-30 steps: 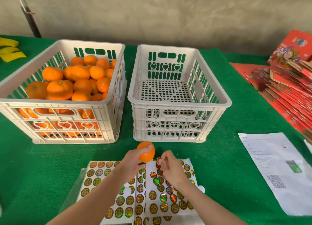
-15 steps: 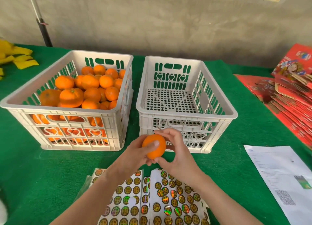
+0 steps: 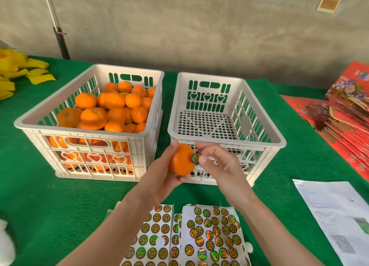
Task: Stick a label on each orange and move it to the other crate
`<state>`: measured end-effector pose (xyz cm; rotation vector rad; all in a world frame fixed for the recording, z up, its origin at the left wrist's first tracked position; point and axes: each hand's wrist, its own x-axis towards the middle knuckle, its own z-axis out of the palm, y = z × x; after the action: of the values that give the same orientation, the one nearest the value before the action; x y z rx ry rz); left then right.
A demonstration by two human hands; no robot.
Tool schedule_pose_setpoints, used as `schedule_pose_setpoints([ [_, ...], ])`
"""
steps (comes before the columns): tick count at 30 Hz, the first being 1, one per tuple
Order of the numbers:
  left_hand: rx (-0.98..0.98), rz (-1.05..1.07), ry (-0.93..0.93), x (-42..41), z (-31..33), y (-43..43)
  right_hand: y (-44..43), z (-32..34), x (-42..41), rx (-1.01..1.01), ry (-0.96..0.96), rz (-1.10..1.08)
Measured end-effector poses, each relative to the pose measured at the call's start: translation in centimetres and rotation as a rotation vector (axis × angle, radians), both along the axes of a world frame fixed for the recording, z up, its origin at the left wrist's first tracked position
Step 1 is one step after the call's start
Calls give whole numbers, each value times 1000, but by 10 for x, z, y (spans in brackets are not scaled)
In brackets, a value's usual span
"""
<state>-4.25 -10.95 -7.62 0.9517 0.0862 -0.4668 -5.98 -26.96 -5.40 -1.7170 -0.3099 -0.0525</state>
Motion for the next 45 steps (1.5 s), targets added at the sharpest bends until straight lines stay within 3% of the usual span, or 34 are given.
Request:
schedule_pose_setpoints([
  [5, 61, -13, 27, -1, 3, -2, 6, 1, 1, -228, -79, 59],
  [14, 118, 11, 16, 0, 9, -2, 10, 4, 3, -420, -216, -12],
  [18, 164, 22, -36, 1, 14, -1, 13, 6, 0, -437, -273, -107],
  [21, 206, 12, -45, 3, 15, 5, 13, 10, 0, -426, -185, -187],
  [24, 231, -19, -83, 6, 19, 9, 11, 13, 4, -274, -35, -77],
  [26, 246, -20, -120, 11, 20, 10, 15, 13, 4, -191, -39, 45],
  [29, 271, -29, -176, 18, 31, 13, 29, 12, 4, -230, -103, 68],
  [31, 387, -17, -230, 23, 43, 12, 41, 13, 8, -249, -132, -7],
  [33, 632, 67, -317, 35, 51, 14, 51, 17, 17, -223, -172, -107],
  [38, 1189, 453, -825, 91, 48, 60, 44, 42, 61, -227, -132, -256],
  [39, 1332, 474, -835, 105, 42, 71, 37, 48, 77, -283, -106, -280],
  [41, 1573, 323, -730, 125, 26, 85, 20, 57, 112, -446, -24, -293],
  [43, 1682, 135, -640, 130, 13, 86, 3, 58, 147, -691, 100, -229],
  [45, 1768, 125, -687, 131, 5, 83, -8, 46, 178, -1006, 220, -69],
])
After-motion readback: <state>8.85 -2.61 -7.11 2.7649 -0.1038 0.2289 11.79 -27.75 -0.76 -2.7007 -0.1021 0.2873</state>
